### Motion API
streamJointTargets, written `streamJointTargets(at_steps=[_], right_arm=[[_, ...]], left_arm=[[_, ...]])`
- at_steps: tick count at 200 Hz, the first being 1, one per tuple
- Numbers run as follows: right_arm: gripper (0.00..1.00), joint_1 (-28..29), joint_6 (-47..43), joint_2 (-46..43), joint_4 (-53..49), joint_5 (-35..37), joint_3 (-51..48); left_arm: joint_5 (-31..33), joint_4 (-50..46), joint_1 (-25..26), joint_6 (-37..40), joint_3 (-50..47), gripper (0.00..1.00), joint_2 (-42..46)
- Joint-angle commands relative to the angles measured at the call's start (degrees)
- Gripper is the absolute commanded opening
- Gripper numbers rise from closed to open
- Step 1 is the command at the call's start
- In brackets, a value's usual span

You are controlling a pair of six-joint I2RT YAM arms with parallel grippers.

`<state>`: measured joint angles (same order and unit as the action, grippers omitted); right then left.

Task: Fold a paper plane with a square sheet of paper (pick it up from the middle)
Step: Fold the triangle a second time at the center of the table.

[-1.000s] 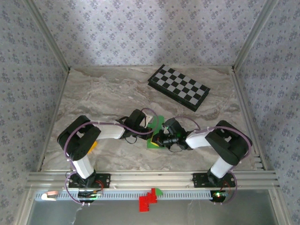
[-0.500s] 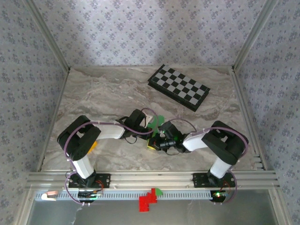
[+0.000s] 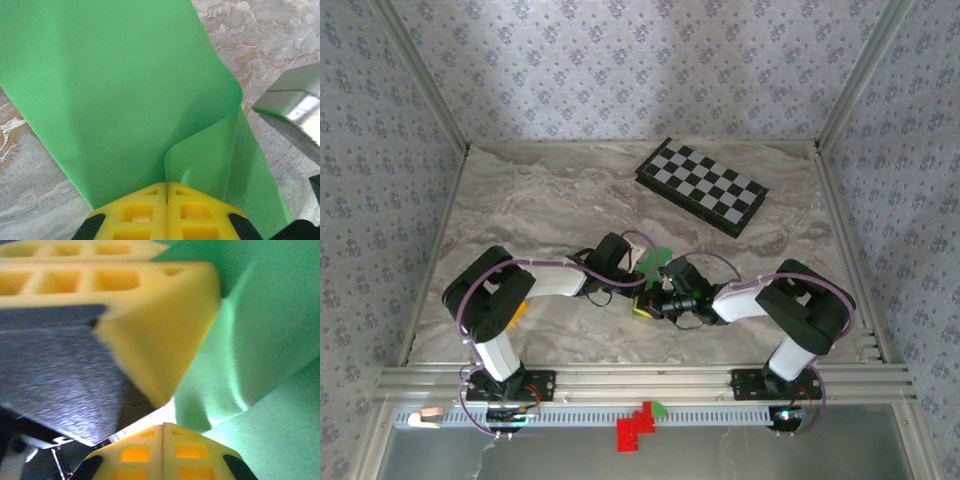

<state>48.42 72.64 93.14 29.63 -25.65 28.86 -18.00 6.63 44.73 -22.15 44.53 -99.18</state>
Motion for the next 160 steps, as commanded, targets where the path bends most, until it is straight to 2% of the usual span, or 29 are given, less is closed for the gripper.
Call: streamJointTargets(at_steps=[1, 39, 94, 135, 160], right_arm=[[0.00, 0.3, -0.8, -0.8, -2.9, 1.2, 1.8], [0.00, 1.1, -1.0, 2.6, -5.2, 1.6, 2.8], [0.00, 1.1, -5.4, -0.8, -20.2, 4.6, 6.1], [0.00, -0.4, -4.3, -4.1, -14.4, 2.9, 5.3], [0.00, 0.1, -3.8, -3.1, -12.5, 2.4, 5.6]], left_arm=[[3.1, -7.3, -0.3, 0.2, -1.4, 0.00, -3.6], [3.1, -7.3, -0.3, 0.2, -1.5, 0.00, -3.5], [3.2, -7.3, -0.3, 0.1, -1.4, 0.00, -3.7], [3.0, -7.3, -0.3, 0.1, -1.2, 0.00, -3.8], [2.9, -7.3, -0.3, 0.2, -1.2, 0.00, -3.8]])
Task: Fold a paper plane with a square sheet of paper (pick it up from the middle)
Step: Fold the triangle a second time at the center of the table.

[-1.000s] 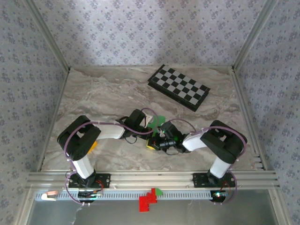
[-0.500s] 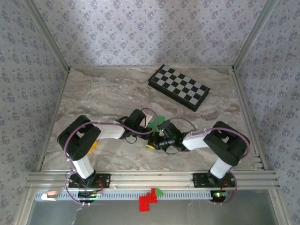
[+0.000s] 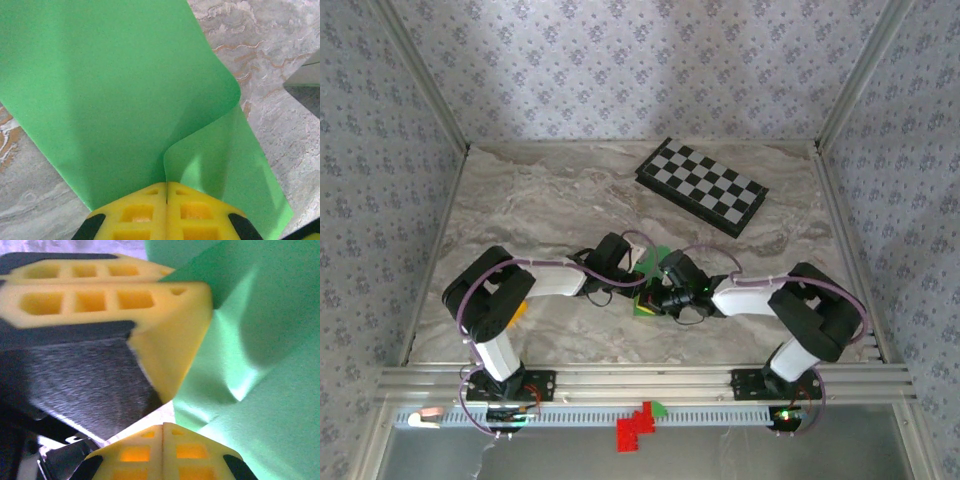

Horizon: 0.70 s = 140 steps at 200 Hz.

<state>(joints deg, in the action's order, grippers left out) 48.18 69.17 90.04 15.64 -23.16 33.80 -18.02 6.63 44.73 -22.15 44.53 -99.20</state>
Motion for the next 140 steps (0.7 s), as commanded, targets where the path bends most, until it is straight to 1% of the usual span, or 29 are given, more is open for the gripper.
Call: streamJointTargets(at_steps=[1, 42, 76, 107, 121, 140], right_arm=[[0.00, 0.4, -0.3, 0.2, 1.6, -0.1, 0.7], [0.00, 1.7, 1.5, 5.1, 5.8, -0.7, 0.7], [0.00, 1.7, 1.7, 7.1, 4.3, 0.0, -1.3], [0.00, 1.4, 0.0, 5.1, -1.3, 0.7, -0.3], [0.00, 0.5, -0.1, 3.4, -0.8, 0.2, -0.7], [0.00, -1.5, 0.8, 0.1, 2.9, -0.9, -2.5]], left_arm=[[3.0, -7.4, -0.3, 0.2, -1.2, 0.00, -3.8], [3.0, -7.4, -0.3, 0.2, -1.3, 0.00, -3.8], [2.9, -7.4, -0.3, 0.2, -1.3, 0.00, -3.7], [3.0, -7.5, -0.3, 0.1, -1.3, 0.00, -3.8], [3.0, -7.4, -0.3, 0.1, -1.3, 0.00, -3.8], [3.0, -7.5, -0.3, 0.1, -1.4, 0.00, -3.9]])
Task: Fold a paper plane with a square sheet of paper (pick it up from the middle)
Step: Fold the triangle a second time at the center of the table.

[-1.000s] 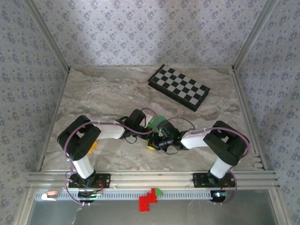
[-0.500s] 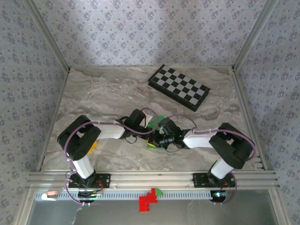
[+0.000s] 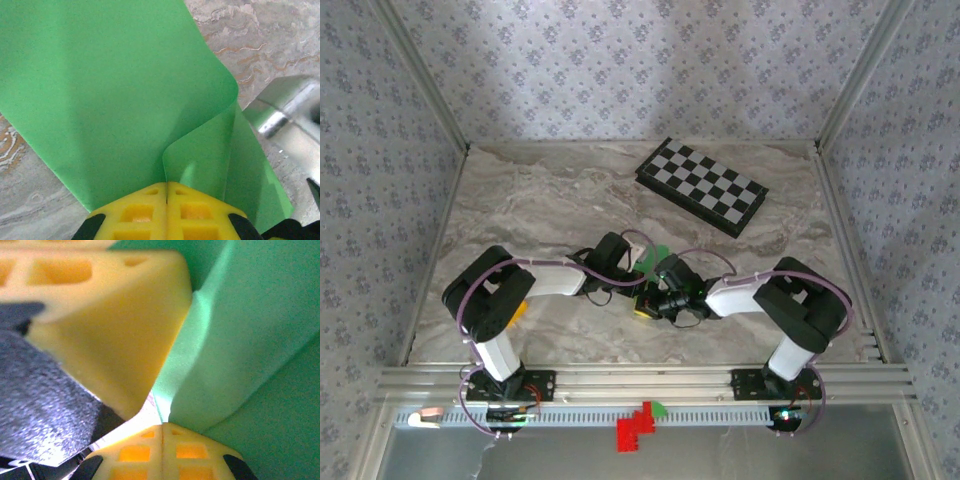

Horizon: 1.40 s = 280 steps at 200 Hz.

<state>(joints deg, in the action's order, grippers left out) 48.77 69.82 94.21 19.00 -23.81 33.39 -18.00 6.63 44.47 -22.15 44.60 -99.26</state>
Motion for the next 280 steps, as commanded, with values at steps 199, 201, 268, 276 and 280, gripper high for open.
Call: streamJointTargets(at_steps=[199, 201, 268, 276, 280], right_arm=[[0.00, -12.8, -10.8, -0.8, -6.3, -4.9, 4.7], [0.00, -12.8, -10.9, -0.7, -6.2, -4.9, 4.8], [0.00, -12.9, -11.9, 1.3, -7.9, -4.6, 4.0], [0.00, -13.3, -12.2, 1.4, -8.6, -4.5, 3.9], [0.00, -13.5, -12.3, 1.5, -8.6, -4.5, 3.8]], left_arm=[[2.7, -7.5, 0.0, 0.1, -1.3, 0.00, -3.9], [2.7, -7.5, 0.0, 0.1, -1.3, 0.00, -3.9], [2.5, -7.5, 0.0, 0.1, -1.1, 0.00, -4.0], [2.6, -7.5, 0.0, 0.2, -1.1, 0.00, -4.0], [2.5, -7.5, 0.0, 0.2, -1.1, 0.00, -4.0]])
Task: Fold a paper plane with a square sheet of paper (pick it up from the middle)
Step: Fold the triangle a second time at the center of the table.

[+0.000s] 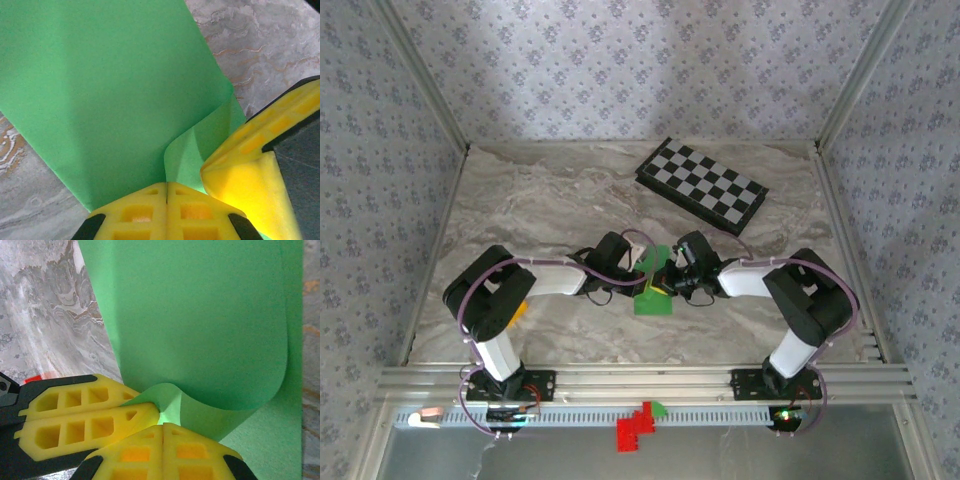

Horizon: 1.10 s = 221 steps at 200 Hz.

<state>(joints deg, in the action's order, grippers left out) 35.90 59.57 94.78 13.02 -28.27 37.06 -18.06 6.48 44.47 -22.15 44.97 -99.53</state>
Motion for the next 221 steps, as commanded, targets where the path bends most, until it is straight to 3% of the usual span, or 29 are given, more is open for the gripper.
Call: streamJointTargets(at_steps=[1, 127, 190, 221], right_arm=[[0.00, -0.7, -2.1, 0.9, -2.6, -0.1, 0.1], [0.00, -1.6, -6.2, 2.0, -9.3, 2.4, 0.1], [0.00, -1.6, -7.2, 1.8, -12.1, 3.6, -0.3], [0.00, -1.6, -7.1, 2.0, -12.1, 3.6, -0.2]], left_arm=[[2.6, -7.4, -0.1, 0.2, -1.5, 0.00, -3.7], [2.1, -7.9, 0.0, 0.1, -0.9, 0.01, -2.3], [1.9, -12.6, 0.2, -0.5, 1.0, 0.27, 6.5], [1.4, -13.8, 1.6, -2.1, -0.1, 0.32, 10.7]])
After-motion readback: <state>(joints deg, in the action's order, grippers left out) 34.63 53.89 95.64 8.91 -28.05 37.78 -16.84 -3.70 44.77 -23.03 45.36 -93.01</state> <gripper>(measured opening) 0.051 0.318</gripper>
